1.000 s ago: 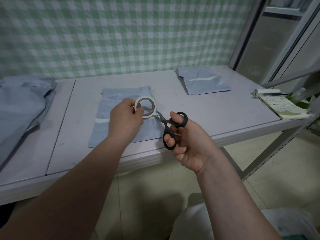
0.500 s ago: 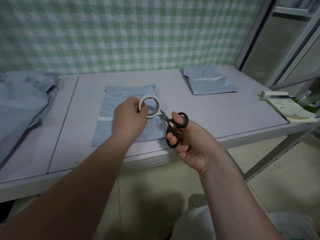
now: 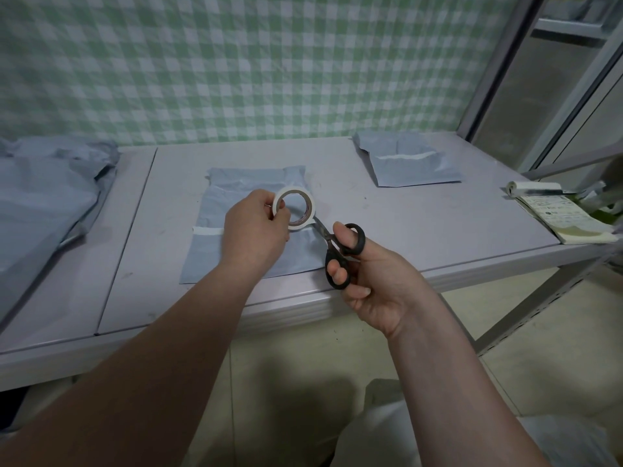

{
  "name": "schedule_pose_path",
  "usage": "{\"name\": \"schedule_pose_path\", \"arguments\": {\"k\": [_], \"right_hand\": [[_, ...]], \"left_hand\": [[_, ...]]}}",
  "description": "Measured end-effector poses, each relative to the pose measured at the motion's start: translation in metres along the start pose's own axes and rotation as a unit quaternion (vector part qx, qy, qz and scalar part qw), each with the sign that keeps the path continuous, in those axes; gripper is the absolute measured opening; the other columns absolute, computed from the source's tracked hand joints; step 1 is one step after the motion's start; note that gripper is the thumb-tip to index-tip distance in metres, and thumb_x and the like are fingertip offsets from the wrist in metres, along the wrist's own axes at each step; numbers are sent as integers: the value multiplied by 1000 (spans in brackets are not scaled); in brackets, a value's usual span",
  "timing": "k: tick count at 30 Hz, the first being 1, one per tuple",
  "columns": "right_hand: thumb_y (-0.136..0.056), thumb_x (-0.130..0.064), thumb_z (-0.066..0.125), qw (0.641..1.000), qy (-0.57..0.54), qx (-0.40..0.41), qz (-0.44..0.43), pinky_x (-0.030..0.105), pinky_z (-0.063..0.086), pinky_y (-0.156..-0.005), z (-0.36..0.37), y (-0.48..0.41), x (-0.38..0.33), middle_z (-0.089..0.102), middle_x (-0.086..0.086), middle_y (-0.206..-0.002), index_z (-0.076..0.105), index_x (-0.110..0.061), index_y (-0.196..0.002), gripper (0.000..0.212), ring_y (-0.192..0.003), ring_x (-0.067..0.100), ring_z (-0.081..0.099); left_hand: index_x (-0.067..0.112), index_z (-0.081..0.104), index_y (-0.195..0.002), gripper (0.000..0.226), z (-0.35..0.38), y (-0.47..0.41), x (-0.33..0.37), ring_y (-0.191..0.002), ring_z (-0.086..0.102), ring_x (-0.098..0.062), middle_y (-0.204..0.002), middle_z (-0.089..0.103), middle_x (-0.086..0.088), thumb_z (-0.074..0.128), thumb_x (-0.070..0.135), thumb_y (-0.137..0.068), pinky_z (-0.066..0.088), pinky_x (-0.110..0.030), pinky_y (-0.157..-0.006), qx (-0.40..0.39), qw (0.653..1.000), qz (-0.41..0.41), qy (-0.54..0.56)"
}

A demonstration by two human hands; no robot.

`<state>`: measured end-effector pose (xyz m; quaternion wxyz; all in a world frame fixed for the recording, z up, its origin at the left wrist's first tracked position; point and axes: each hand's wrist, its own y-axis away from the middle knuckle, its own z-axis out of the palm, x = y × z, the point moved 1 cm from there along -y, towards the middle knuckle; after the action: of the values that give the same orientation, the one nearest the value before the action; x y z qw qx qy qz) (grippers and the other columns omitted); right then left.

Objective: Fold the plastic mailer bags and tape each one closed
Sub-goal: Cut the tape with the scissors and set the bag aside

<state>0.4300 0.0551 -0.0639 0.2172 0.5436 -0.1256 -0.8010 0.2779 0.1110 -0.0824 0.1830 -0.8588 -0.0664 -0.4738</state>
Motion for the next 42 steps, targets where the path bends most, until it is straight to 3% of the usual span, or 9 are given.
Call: {"name": "schedule_pose_path", "arguments": {"k": [11, 15, 19, 22, 26, 31, 36, 39, 42], "right_hand": [[-83, -27, 68, 999, 5, 21, -33, 11, 19, -31, -9, 4, 0, 46, 0, -59, 49, -18, -73, 23, -44, 2, 38], [-86, -23, 66, 981, 139, 87, -101, 16, 26, -36, -14, 6, -10, 57, -1, -57, 50, -14, -76, 21, -44, 7, 42], [-81, -21, 66, 850, 419, 245, -205, 26, 47, -55, -18, -4, -23, 65, 3, -69, 57, -16, -73, 13, -59, 16, 64], [-83, -20, 64, 730, 593, 268, -208, 25, 38, -55, -9, -10, -26, 56, -1, -74, 60, -17, -81, 5, -73, 21, 56], [-87, -7, 51, 631, 702, 277, -183, 26, 34, -63, 8, -15, -27, 58, 9, -91, 62, -11, -96, 15, -81, 26, 53], [-91, -7, 46, 581, 751, 268, -159, 26, 36, -68, 22, -19, -27, 60, 9, -112, 62, -9, -108, 23, -102, 27, 59], [-92, -12, 46, 547, 783, 263, -134, 29, 42, -80, 30, -20, -30, 56, 7, -122, 59, -11, -116, 28, -118, 25, 50], [-92, -14, 44, 495, 811, 270, -154, 32, 39, -88, 33, -23, -28, 51, 7, -125, 56, -12, -119, 30, -126, 25, 36], [-94, -18, 41, 509, 786, 286, -202, 33, 36, -88, 36, -33, -29, 52, 8, -122, 60, -12, -114, 28, -121, 27, 38]], "left_hand": [[19, 59, -85, 7, -1, 1, 0, -66, 66, -15, -64, 60, 6, 55, 17, -90, 50, -30, -65, 7, 999, -23, 41], [14, 60, -89, 6, -3, 0, 2, -52, 61, -6, -67, 60, 4, 54, 15, -91, 49, -27, -60, 16, 991, -60, 115], [9, 60, -91, 2, -11, -3, 4, -42, 55, -3, -69, 60, -2, 58, 10, -90, 53, -26, -56, 7, 974, -95, 205], [10, 61, -91, 3, -26, -4, 3, -44, 56, -4, -74, 63, -4, 62, 9, -88, 50, -24, -52, 10, 975, -86, 206], [14, 62, -86, 7, -55, -3, 0, -58, 59, -10, -77, 63, -3, 64, 21, -86, 47, -22, -55, 53, 994, -21, 94], [11, 66, -90, 23, -86, -8, -11, -81, 52, -16, -89, 64, -2, 55, 30, -90, 29, -25, -64, 70, 993, 16, -92], [9, 69, -93, 22, -102, -11, -33, -79, 47, -17, -94, 65, -7, 56, 27, -89, 30, -27, -67, 70, 978, 25, -193], [8, 69, -93, 22, -109, -10, -42, -87, 54, -24, -97, 63, -10, 57, 26, -89, 34, -29, -68, 70, 973, 33, -216], [9, 68, -94, 22, -114, -8, -47, -93, 56, -27, -102, 59, -10, 57, 28, -90, 37, -30, -70, 67, 968, 27, -242]]}}
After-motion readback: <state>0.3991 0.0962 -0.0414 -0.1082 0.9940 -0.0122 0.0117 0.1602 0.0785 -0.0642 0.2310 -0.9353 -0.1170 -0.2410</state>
